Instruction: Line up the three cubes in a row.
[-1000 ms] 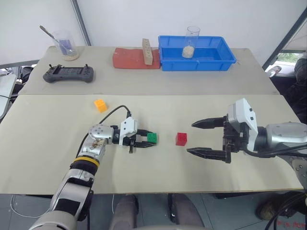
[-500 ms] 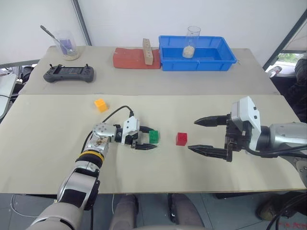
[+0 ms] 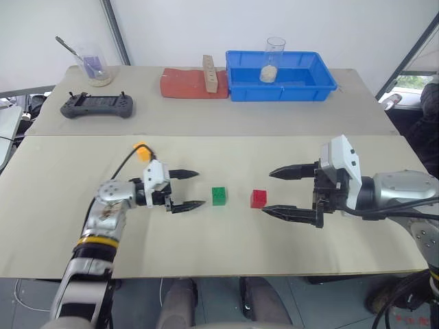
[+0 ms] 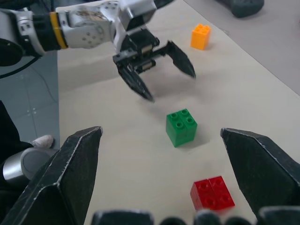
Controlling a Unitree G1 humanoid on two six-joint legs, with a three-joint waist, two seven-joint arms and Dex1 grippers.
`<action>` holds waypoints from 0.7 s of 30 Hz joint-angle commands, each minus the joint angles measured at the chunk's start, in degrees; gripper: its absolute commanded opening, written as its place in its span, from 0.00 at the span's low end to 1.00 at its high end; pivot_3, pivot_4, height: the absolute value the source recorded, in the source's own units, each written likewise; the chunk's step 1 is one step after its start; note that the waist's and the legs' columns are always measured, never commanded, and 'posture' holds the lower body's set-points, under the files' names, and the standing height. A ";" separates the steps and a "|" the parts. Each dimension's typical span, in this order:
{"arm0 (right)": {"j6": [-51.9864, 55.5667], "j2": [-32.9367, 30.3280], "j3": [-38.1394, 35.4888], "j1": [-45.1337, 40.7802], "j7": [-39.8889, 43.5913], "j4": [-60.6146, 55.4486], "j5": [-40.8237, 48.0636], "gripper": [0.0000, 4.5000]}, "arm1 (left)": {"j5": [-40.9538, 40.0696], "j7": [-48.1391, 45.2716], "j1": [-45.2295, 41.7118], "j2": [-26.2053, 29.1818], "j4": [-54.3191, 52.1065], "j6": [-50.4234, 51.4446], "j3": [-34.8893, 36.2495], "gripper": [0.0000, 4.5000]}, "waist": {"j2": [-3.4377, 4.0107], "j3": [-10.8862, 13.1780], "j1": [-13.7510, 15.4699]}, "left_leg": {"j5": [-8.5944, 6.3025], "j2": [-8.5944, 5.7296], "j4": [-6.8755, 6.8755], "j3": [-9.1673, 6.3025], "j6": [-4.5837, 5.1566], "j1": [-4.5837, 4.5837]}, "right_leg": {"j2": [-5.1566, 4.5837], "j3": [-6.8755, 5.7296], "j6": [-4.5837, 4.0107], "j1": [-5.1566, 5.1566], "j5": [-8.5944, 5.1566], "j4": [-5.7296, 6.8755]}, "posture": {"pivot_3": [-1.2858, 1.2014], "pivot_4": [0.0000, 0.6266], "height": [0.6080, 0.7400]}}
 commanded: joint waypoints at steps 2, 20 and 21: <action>-0.30 1.34 1.30 -3.38 -1.68 -0.97 -0.62 1.00 | 1.30 18.87 6.13 -3.31 -11.18 5.64 6.45 0.99 | -0.01 0.01 0.00 | 0.00 -0.02 0.01 0.04 0.00 0.06 | -0.06 0.01 0.00 0.03 0.00 -0.01 | 0.52 0.24 1.00; 4.56 4.76 3.90 -12.33 -8.60 -1.20 -0.28 1.00 | 14.84 60.46 -2.54 -19.30 10.78 -0.77 8.04 0.99 | -0.10 0.04 1.22 | 0.00 -0.12 0.22 0.03 0.00 -0.03 | -0.06 -0.01 0.02 0.09 0.05 0.00 | 0.52 0.24 1.00; 4.64 4.70 3.90 -12.50 -8.64 -1.13 -0.22 1.00 | 14.88 61.14 -3.76 -19.42 12.75 -1.40 8.03 0.99 | -0.09 0.04 1.23 | 0.00 -0.11 0.24 0.02 0.00 -0.04 | -0.05 -0.02 0.03 0.09 0.06 0.00 | 0.52 0.24 1.00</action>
